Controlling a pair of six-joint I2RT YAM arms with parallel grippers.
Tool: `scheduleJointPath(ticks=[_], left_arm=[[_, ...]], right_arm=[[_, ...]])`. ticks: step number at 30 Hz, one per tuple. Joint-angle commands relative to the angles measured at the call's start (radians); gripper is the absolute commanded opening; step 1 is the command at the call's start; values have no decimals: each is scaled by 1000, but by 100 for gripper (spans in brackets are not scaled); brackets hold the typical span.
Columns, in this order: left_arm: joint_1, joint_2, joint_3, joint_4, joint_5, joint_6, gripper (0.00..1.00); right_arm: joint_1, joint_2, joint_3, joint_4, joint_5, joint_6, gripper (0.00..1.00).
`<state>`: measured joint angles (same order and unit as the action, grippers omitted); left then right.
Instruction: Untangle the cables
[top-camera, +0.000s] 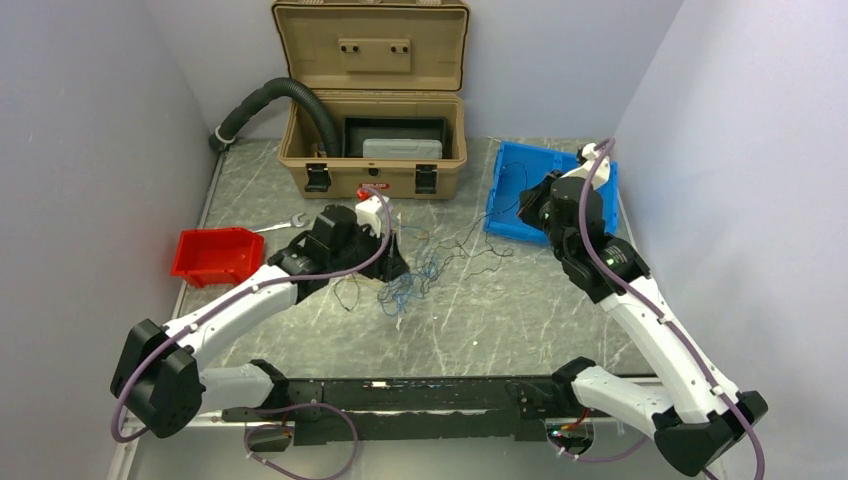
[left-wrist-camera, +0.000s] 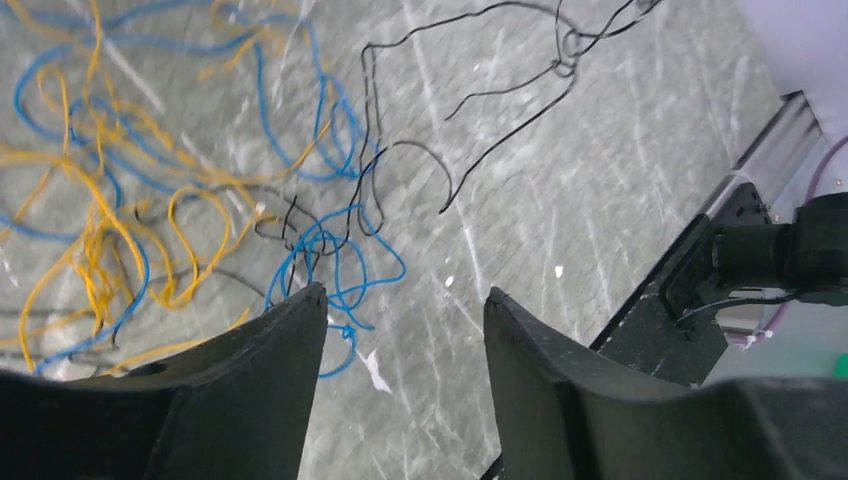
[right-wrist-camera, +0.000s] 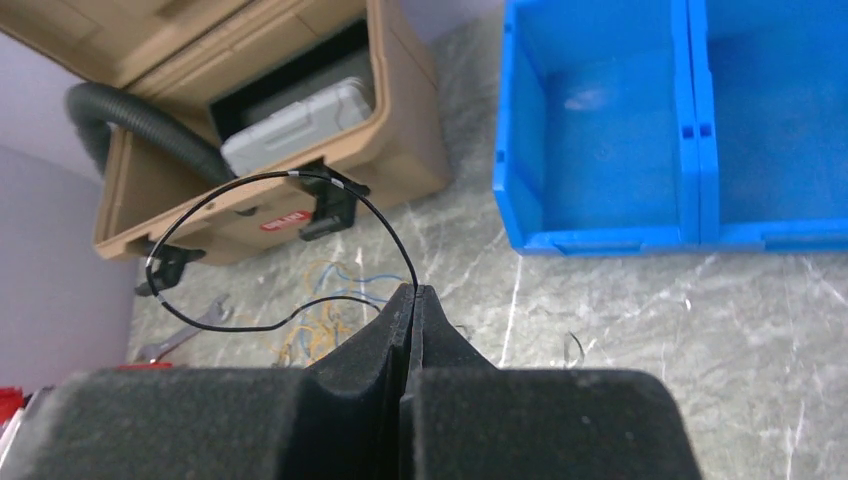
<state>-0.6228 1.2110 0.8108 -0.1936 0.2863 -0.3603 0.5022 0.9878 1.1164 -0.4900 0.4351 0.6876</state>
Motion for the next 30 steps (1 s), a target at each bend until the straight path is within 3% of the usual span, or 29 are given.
scheduleJointPath(ticks=[1, 11, 19, 25, 27, 30], left_arm=[[-6, -2, 86, 116, 92, -5, 69], [-8, 59, 172, 341, 173, -15, 99], [-54, 172, 243, 492, 241, -26, 99], [-110, 312, 381, 455, 265, -29, 97], [-123, 350, 409, 463, 274, -43, 94], [-134, 402, 441, 483, 292, -78, 78]], right_arm=[[1, -35, 79, 16, -59, -87, 0], [2, -13, 147, 5, -164, -128, 0], [1, 6, 163, 11, -217, -114, 0], [1, 9, 165, 16, -235, -107, 0], [1, 10, 163, 17, -233, -102, 0], [1, 9, 162, 14, -236, -96, 0]])
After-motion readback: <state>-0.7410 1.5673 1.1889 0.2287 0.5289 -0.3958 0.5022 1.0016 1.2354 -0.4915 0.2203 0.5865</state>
